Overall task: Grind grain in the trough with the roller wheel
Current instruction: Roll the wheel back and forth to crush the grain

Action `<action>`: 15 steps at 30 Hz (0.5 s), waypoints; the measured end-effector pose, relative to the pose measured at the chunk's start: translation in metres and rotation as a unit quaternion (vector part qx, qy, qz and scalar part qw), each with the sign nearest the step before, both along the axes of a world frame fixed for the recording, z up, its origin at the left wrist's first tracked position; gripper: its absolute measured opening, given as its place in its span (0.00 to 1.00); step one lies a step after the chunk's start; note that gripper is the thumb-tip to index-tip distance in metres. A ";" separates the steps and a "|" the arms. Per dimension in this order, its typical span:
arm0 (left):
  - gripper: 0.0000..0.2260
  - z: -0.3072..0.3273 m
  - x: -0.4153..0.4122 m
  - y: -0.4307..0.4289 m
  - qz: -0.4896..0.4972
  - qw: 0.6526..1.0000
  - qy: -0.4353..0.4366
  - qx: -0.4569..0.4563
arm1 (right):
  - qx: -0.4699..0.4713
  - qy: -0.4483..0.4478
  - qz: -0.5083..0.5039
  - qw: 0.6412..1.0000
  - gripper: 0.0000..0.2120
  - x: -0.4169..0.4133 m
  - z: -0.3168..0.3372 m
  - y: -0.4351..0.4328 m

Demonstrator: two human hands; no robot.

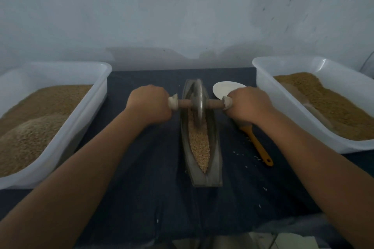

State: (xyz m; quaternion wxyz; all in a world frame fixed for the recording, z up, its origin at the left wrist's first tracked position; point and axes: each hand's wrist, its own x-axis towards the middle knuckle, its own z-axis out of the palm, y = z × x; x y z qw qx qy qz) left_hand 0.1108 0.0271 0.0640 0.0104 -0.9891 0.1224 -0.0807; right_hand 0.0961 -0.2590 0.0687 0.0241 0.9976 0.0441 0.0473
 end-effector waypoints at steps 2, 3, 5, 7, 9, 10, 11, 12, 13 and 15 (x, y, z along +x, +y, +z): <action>0.12 -0.011 -0.029 0.015 -0.030 1.000 0.003 0.000 | 0.001 0.052 0.034 0.998 0.11 -0.028 0.002 -0.008; 0.13 -0.017 -0.045 0.023 -0.046 0.999 0.005 0.001 | -0.003 0.077 0.052 0.996 0.11 -0.042 0.002 -0.012; 0.14 -0.025 -0.066 0.033 -0.062 0.998 0.014 0.000 | -0.014 0.084 0.074 0.994 0.11 -0.062 0.003 -0.017; 0.13 -0.029 -0.063 0.032 -0.052 0.998 0.020 -0.002 | -0.017 0.043 0.075 0.996 0.13 -0.058 0.002 -0.014; 0.13 -0.025 -0.041 0.021 -0.023 1.000 0.018 -0.003 | -0.001 -0.005 0.057 0.998 0.14 -0.040 0.001 -0.006; 0.12 -0.021 -0.025 0.015 -0.008 1.000 0.009 -0.001 | 0.002 -0.032 0.045 0.998 0.14 -0.028 0.000 -0.003; 0.12 -0.015 -0.009 0.009 0.004 1.000 -0.004 0.004 | 0.003 -0.057 0.032 0.998 0.15 -0.017 -0.001 0.000; 0.13 -0.009 0.006 0.003 0.010 1.000 -0.018 0.010 | 0.003 -0.079 0.020 0.997 0.15 -0.007 -0.004 0.002; 0.14 -0.004 0.016 -0.001 0.012 0.999 -0.027 0.015 | 0.004 -0.097 0.010 0.995 0.16 0.000 -0.007 0.003; 0.15 0.003 0.020 -0.006 0.003 0.999 -0.027 0.018 | 0.003 -0.101 -0.001 0.995 0.16 0.004 -0.007 0.006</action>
